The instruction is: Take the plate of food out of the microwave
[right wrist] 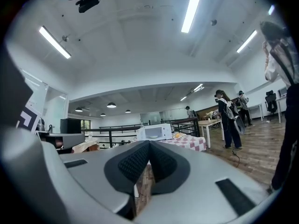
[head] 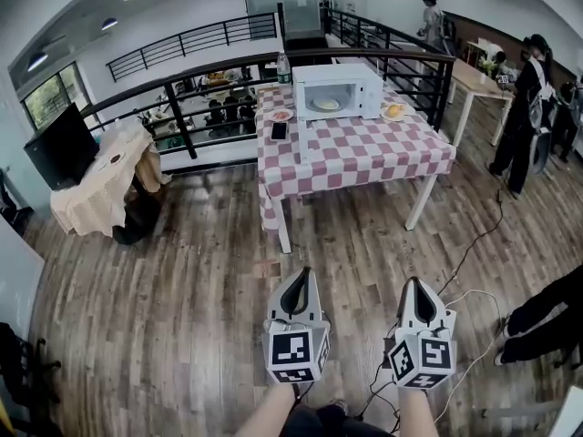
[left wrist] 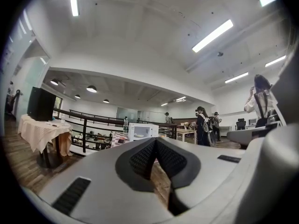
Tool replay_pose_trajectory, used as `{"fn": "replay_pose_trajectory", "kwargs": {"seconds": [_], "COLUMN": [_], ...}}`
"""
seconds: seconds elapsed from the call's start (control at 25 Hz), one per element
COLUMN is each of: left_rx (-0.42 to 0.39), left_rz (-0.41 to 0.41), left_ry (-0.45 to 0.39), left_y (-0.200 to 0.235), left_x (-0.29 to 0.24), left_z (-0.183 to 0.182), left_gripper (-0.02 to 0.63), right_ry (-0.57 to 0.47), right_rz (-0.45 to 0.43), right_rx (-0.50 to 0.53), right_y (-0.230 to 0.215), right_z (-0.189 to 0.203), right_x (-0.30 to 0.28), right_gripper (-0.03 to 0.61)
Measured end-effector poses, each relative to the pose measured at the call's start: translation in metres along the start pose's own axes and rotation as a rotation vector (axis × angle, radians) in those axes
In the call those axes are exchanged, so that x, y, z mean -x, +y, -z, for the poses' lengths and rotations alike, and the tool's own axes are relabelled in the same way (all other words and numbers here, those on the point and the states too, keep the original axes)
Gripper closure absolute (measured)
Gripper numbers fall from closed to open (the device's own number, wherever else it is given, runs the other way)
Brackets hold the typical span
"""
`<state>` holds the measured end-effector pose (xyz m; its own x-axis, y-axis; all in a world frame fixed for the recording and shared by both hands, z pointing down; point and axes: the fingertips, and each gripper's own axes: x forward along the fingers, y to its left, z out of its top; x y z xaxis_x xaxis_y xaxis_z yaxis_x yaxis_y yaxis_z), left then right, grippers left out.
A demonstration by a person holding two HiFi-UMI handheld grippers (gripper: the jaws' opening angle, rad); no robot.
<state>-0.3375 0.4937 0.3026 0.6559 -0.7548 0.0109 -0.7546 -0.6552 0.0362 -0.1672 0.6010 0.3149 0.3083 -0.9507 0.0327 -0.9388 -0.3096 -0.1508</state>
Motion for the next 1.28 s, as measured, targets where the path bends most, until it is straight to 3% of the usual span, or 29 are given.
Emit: {"fn": "replay_pose_trajectory", "kwargs": {"seconds": [0.64, 1.28], "left_rx": [-0.007, 0.016], "left_rz": [-0.033, 0.032], "left_ry": [0.024, 0.019], "left_y": [-0.009, 0.023], "left_x": [-0.033, -0.179], "left_z": [0.013, 0.004], "left_gripper": [0.609, 0.608], "right_ry": [0.031, 0.012], "right_rz": [-0.024, 0.027], "right_rx": [-0.036, -0.023], "right_y": [-0.03, -0.045], "right_z": [0.013, -0.009], "right_x": [-0.032, -0.169], "right_gripper": [0.586, 0.586]}}
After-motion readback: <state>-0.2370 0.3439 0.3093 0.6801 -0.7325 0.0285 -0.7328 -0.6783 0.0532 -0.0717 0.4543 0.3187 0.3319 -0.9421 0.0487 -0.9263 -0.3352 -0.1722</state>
